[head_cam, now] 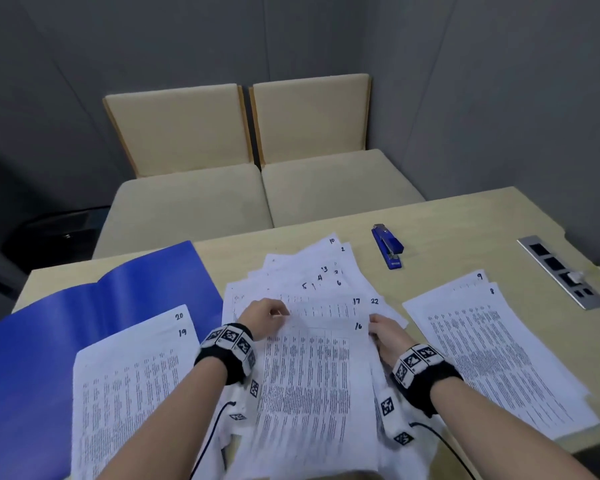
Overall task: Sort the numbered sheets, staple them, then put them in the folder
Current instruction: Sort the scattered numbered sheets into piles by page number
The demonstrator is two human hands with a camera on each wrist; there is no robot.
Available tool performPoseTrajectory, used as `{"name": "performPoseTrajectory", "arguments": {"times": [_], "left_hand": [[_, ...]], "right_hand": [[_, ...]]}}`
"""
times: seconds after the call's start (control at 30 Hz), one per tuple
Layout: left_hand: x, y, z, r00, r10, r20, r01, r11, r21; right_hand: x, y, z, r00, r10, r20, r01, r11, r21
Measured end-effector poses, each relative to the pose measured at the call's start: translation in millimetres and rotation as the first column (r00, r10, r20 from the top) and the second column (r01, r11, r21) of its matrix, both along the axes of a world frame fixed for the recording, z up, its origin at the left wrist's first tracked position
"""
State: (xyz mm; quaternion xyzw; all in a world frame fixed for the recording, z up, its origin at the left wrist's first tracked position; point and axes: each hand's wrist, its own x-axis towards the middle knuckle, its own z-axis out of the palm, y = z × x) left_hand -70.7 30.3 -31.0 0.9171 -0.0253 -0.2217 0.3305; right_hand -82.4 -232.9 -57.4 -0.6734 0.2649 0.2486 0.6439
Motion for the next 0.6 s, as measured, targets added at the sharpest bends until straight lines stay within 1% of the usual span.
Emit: {"name": "performPoseTrajectory", "arguments": {"times": [0.1,0.2,0.27,0.33,0.4,0.43,0.5,0.53,0.57,0.6], "left_hand": [[-4.6,-3.5,-11.9,0.997,0.074,-0.002,-0.074,0.997,-0.013],[-7.8,-1.9,-18.9,0.992,0.124,0.016,-0.124,0.992,-0.003],[-9.4,-0.3,-23.5,0.989,0.149,0.020,-0.149,0.989,-0.007],[-11.5,0.3,-27.7,0.986,0.164,0.027,-0.164,0.986,0.002],[-15.1,-2.6,-30.7,0.985,0.172,0.034,-0.172,0.985,0.004],[-17.6,-3.9,-30.9,0.982,0.183,0.049,-0.184,0.983,0.002],[-22.5,-2.5,-28.6,0.960,0.243,0.139,-0.247,0.969,0.014],[-24.3,2.6,-27.3,0.936,0.275,0.220,-0.295,0.953,0.063],[-26.3,12.0,-26.5,0.909,0.289,0.300,-0.342,0.928,0.144],[-29.1,24.5,-24.1,0.886,0.296,0.358,-0.392,0.890,0.233]], "right_hand": [[-3.1,-2.0,0.0,1.000,-0.008,-0.021,0.008,1.000,0.011],[-5.0,-2.8,-3.2,0.995,-0.083,-0.053,0.086,0.995,0.052],[-8.9,-1.4,1.8,0.989,-0.131,-0.063,0.138,0.983,0.122],[-13.2,1.8,7.8,0.997,-0.049,-0.056,0.057,0.987,0.148],[-11.9,4.3,3.3,0.999,0.036,-0.020,-0.035,0.998,0.053],[-12.6,5.9,2.5,0.998,0.058,0.009,-0.058,0.998,-0.029],[-10.8,7.3,-6.5,0.993,0.110,0.050,-0.100,0.980,-0.175],[-9.4,7.4,-12.2,0.990,0.126,0.061,-0.110,0.968,-0.226],[-10.0,9.6,-9.3,0.988,0.140,0.071,-0.119,0.962,-0.247],[-7.9,8.6,-15.4,0.987,0.140,0.083,-0.115,0.960,-0.257]]}}
